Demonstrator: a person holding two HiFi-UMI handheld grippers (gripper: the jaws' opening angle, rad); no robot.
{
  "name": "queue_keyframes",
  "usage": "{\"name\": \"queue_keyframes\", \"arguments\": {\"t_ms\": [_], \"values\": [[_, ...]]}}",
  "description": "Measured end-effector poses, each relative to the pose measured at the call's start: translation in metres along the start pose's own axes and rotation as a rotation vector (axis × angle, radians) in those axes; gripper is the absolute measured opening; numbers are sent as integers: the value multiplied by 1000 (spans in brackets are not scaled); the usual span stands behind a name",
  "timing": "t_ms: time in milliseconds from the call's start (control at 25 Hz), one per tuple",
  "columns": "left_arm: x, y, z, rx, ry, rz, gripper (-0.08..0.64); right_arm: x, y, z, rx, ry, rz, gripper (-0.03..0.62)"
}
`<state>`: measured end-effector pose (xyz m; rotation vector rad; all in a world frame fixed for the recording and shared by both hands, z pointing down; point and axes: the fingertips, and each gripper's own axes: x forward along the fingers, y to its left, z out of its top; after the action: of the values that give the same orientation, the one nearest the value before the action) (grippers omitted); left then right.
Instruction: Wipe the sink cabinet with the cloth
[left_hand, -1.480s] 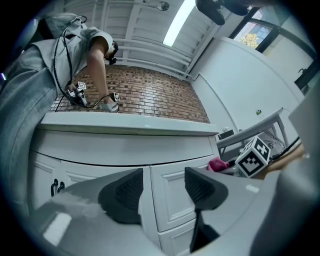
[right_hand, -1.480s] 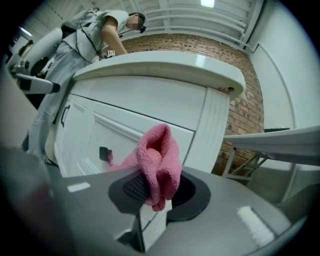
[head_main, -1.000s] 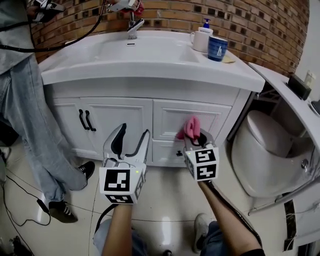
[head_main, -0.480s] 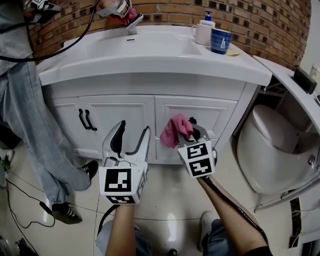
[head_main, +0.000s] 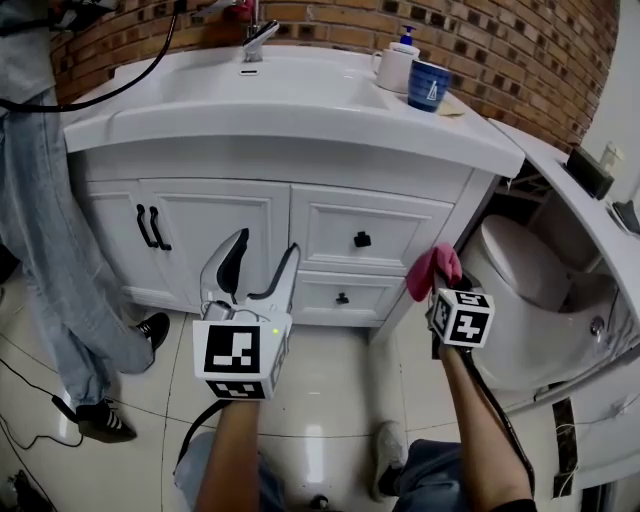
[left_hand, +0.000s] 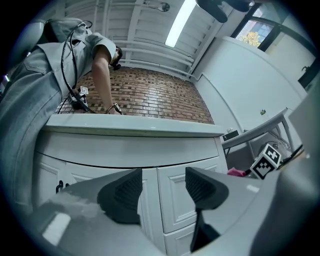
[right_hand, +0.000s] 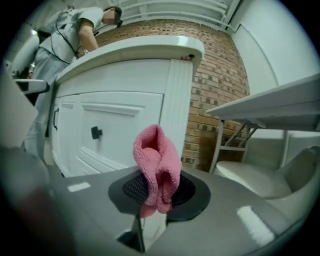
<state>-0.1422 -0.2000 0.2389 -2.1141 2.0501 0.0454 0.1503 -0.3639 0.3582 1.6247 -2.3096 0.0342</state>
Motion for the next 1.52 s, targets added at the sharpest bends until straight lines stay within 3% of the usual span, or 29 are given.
{"name": "queue_keyframes", "arguments": {"t_ms": [120, 240, 360, 480, 560, 680, 1240, 1360, 1520], "values": [[-4, 7, 0, -3, 2, 25, 278, 7, 65, -2, -26, -5, 157, 75], [-9, 17, 1, -13, 2, 50, 278, 12, 158, -3, -63, -18, 339, 75], [-15, 25, 3, -1, -6, 81, 276, 8, 260, 5, -167, -62, 526, 75], [-21, 30, 2, 26, -7, 102, 273, 6, 327, 24, -219, -139, 637, 75], [-22, 32, 0, 46, 6, 100, 273, 15, 333, 26, -195, -140, 614, 75], [-21, 39, -1, 50, 15, 102, 273, 36, 295, 17, -126, -101, 480, 75], [-10, 22, 4, -20, -19, 64, 273, 27, -20, -34, 105, 5, -124, 75], [-11, 21, 3, 12, -11, 61, 273, 24, -35, -41, 124, 9, -146, 75], [-13, 30, 2, -7, -11, 83, 273, 34, 45, -39, 50, 26, 1, 77]]}}
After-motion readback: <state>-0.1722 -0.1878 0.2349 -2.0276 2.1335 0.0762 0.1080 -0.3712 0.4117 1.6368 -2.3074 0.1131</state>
